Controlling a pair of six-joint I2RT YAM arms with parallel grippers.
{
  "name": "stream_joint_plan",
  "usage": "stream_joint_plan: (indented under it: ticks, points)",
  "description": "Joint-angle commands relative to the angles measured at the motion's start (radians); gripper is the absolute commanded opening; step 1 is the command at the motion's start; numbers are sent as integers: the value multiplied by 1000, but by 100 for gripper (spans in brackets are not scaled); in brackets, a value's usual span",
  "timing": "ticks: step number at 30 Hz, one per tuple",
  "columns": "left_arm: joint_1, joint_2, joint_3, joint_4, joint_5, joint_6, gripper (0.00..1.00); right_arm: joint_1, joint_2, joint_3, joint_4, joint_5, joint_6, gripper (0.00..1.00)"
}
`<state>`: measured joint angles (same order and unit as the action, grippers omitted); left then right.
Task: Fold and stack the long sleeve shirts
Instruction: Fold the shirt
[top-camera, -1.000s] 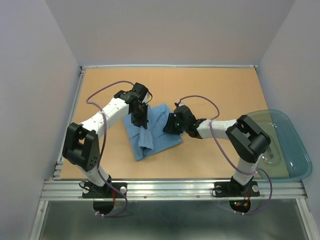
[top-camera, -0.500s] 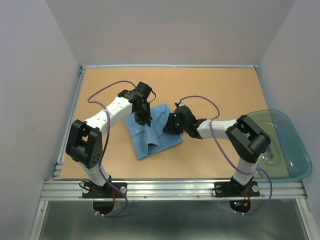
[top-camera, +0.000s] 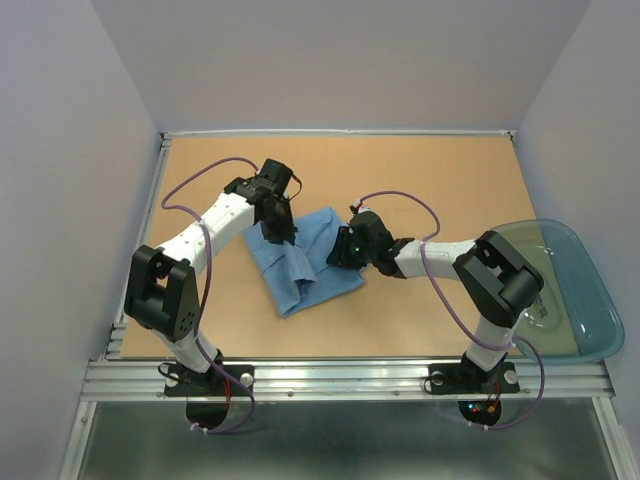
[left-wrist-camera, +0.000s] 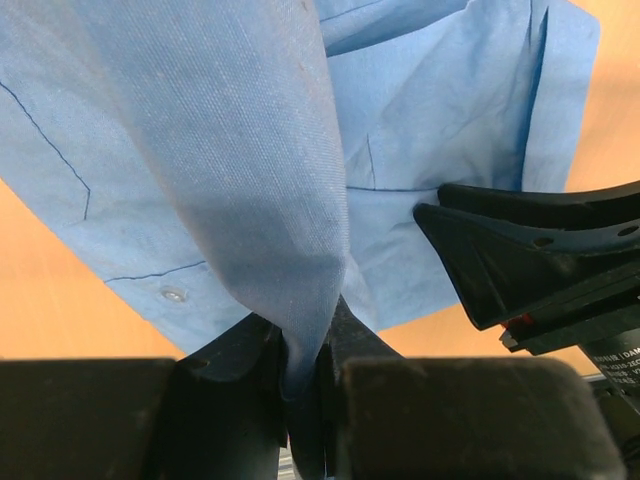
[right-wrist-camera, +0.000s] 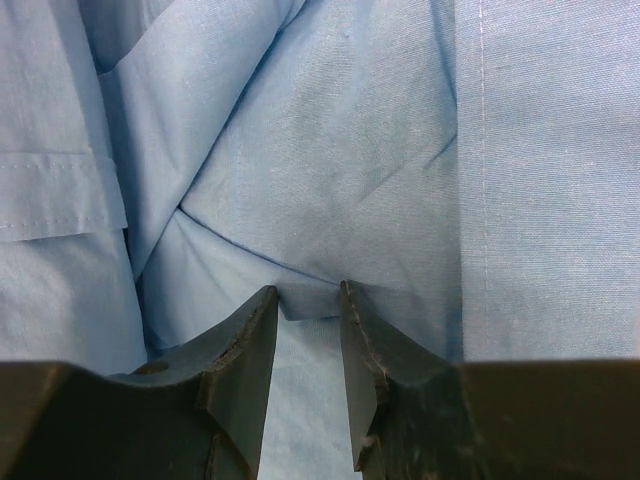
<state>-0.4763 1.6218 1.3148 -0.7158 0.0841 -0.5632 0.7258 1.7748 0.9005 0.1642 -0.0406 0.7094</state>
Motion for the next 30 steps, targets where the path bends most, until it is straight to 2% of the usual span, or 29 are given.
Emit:
stream_joint_plan:
  ticks: [1, 8, 15, 19, 22, 27, 28, 30]
  points:
    - [-15, 10, 8, 29, 22, 2, 0, -3, -43, -20, 17, 21, -18, 38]
    - [-58, 61, 40, -5, 48, 63, 0, -3, -40, -22, 18, 18, -14, 38]
    - [-84, 98, 72, 6, 48, 42, 0, -2, -46, -26, 17, 28, -14, 38]
    - [-84, 112, 83, 19, 39, 19, 13, -3, -57, -28, 17, 30, -16, 39]
    - [-84, 98, 89, 42, 42, -4, 34, -3, -75, -29, 18, 30, -27, 42]
    - [-88, 56, 122, 78, 75, -37, 59, -3, -155, -40, 11, 82, -37, 48]
    - [-90, 53, 129, 82, 86, -46, 67, -3, -170, -41, 0, 94, -41, 49]
    - [-91, 44, 135, 99, 106, -53, 70, -3, -204, -44, -21, 131, -45, 50]
